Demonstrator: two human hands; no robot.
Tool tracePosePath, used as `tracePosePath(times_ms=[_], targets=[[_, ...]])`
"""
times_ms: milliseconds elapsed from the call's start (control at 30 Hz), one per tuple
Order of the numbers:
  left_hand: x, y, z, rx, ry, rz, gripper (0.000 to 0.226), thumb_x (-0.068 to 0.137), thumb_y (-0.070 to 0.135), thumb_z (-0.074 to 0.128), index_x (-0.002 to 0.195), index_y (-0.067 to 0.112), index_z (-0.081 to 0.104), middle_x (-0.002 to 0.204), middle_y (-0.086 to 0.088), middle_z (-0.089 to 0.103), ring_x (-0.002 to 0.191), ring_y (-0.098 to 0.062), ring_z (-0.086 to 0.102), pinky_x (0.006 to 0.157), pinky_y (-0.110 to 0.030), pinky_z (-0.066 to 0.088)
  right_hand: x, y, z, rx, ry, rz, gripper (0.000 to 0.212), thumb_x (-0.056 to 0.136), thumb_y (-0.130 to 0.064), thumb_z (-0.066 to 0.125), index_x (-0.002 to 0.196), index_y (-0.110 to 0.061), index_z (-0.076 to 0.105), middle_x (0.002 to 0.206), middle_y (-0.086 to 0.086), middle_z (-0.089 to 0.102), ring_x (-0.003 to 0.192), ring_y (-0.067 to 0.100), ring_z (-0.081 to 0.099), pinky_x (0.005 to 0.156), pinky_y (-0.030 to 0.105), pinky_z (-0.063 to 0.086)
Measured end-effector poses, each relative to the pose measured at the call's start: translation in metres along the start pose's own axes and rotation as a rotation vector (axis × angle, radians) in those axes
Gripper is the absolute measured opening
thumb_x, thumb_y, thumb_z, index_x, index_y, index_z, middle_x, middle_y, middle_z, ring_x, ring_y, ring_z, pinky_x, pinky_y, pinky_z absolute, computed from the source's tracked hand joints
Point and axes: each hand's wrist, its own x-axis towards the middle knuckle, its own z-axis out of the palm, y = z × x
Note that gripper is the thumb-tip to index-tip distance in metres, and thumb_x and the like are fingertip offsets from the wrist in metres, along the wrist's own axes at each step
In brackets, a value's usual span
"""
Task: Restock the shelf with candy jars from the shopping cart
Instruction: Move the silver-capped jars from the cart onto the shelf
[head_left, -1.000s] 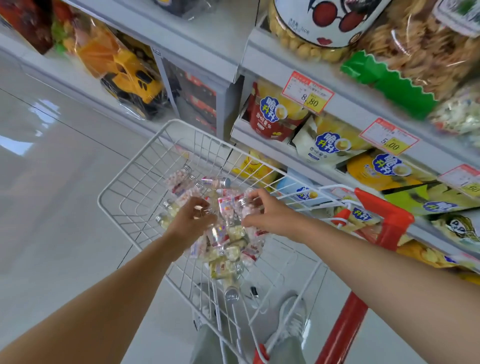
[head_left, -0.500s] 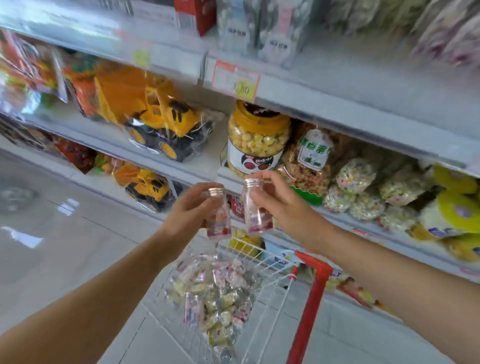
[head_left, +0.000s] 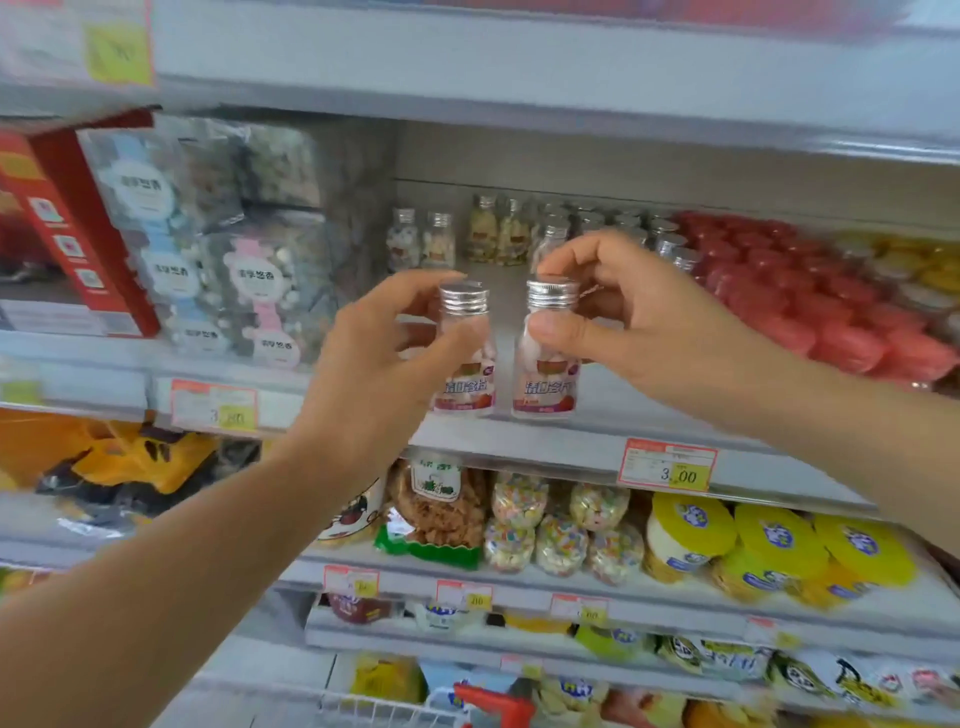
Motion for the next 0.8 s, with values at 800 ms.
tracePosePath(times_ms=[800], targets=[[0.146,-0.043,0.129,0.3,0.004,0.131,0.041,0.084,0.019,0.072,0.123,0.019,0.061,0.085,0.007,0.059,0.079,-0.015,0.057,0.083,-0.031,0.051,0.086,0.084,-0.094,-0.904,0.193,0.077,0.041,0.065,-0.046,0.084,0.093,-0.025,0.061,0.086,-0.013,0.06,0.095,0.017,0.059,0.093,0.035,0.027]])
